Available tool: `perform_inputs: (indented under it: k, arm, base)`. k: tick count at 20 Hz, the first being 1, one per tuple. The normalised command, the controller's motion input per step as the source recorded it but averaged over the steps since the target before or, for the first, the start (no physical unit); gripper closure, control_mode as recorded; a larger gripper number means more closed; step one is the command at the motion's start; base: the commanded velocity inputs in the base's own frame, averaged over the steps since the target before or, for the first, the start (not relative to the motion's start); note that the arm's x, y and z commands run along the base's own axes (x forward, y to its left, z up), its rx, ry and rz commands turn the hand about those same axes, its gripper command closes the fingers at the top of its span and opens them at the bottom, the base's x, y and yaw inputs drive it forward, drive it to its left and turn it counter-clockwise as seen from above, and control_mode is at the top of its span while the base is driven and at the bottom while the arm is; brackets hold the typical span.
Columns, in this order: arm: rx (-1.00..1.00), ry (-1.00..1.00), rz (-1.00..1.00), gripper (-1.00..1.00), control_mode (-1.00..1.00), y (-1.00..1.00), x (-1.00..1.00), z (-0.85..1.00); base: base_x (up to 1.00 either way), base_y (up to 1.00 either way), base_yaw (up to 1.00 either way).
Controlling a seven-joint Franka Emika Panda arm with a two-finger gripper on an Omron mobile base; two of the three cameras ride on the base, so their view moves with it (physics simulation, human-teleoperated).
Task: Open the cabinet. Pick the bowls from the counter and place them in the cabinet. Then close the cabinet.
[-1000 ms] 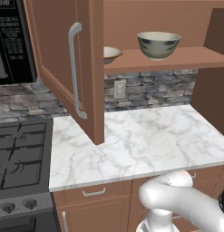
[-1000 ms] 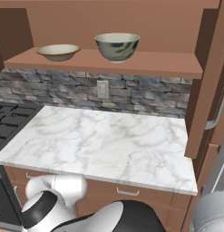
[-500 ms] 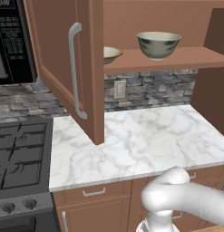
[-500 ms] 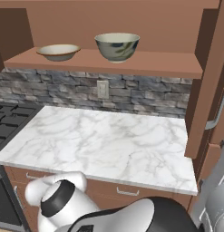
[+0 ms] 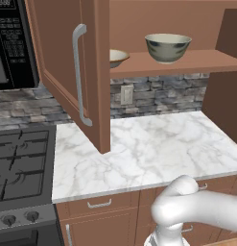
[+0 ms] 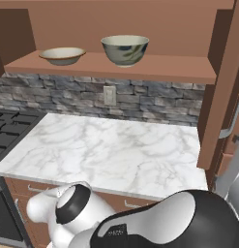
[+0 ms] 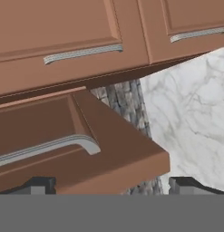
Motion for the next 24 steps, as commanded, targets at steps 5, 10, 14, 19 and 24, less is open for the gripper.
perform_inputs:
  k: [5, 10, 14, 19, 24]
  arm:
    - [0.01, -0.03, 0.05, -1.00, -1.00, 0.00, 0.38, -0.15]
    - [0.00, -0.03, 0.03, -1.00, -1.00, 0.00, 0.42, -0.05]
    - [0.00, -0.02, 0.01, -1.00, -1.00, 0.00, 0.30, -0.03]
    - [0.02, -0.01, 0.01, -1.00, -1.00, 0.09, 0.06, -0.10]
    - [0.03, 0.00, 0.01, -1.00, -1.00, 0.42, 0.00, -0.21]
  base:
    - [0.00, 0.00, 0.00]
    - [0.00, 0.00, 0.00]
    - [0.00, 0.00, 0.00]
    - [0.00, 0.00, 0.00]
    - [0.00, 0.00, 0.00]
